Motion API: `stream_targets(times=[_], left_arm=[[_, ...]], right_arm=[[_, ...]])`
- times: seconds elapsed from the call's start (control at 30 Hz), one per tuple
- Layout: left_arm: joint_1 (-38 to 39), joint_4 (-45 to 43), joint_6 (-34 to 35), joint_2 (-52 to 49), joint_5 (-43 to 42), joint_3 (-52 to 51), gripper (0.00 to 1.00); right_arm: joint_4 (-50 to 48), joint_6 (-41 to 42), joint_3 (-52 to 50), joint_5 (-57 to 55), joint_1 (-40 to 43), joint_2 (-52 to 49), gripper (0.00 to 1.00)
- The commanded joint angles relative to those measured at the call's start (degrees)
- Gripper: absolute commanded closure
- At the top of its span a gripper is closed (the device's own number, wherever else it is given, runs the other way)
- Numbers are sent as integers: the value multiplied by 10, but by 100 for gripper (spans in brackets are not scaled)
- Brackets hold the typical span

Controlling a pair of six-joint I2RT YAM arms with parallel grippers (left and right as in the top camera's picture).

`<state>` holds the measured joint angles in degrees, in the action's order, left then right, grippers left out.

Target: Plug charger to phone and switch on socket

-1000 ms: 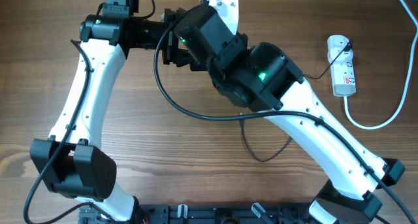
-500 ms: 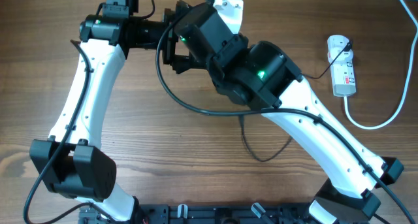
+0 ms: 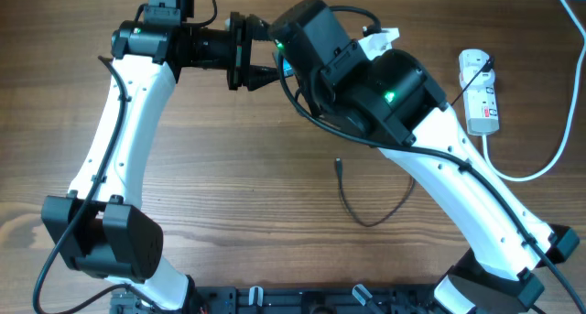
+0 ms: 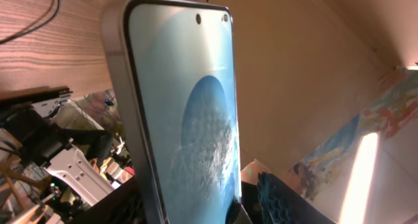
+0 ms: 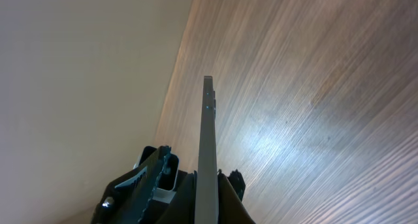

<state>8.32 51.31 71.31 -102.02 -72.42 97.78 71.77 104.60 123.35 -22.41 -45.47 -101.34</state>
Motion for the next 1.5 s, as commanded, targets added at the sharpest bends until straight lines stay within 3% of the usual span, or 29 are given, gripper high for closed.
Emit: stream_targets(times=[0.0, 0.13, 0.7, 0.83, 0.93, 0.97, 1.07, 1.1, 1.13, 1.17, 1.2, 1.23, 1.4, 1.47], left_arm=[[2, -1, 2, 16, 0, 6, 50], [2, -1, 2, 16, -1, 6, 62], [2, -1, 2, 16, -1, 6, 76], [2, -1, 2, 16, -1, 6, 83], [2, -1, 2, 16, -1, 6, 96], [2, -1, 1, 16, -1, 6, 96], [2, -1, 1, 16, -1, 6, 96], [2, -1, 1, 16, -1, 6, 96], [2, -1, 1, 16, 2, 6, 96], [2, -2, 1, 16, 10, 6, 96], [0, -1, -7, 16, 28, 6, 96], [-1, -1, -15, 16, 34, 6, 96], [-3, -1, -80, 16, 60, 6, 96], [-5, -1, -100, 16, 96, 6, 96]], right_arm=[[-5, 75, 0, 3, 1, 20, 96], [-4, 128, 0, 2, 1, 20, 96], [-6, 126, 0, 35, 1, 20, 96], [-5, 123, 0, 44, 1, 20, 96], [-3, 105, 0, 45, 1, 20, 95], [-1, 99, 0, 43, 1, 20, 94], [22, 86, 0, -3, 1, 21, 53], [31, 76, 0, -24, 1, 22, 47], [34, 52, 0, -36, 1, 26, 42], [33, -1, 0, -49, 2, 31, 32], [28, -151, 0, -72, 7, 43, 16], [23, -228, 0, -75, 13, 49, 12], [96, -624, 0, 0, 99, 72, 0], [151, -672, 0, 30, 139, 70, 0]])
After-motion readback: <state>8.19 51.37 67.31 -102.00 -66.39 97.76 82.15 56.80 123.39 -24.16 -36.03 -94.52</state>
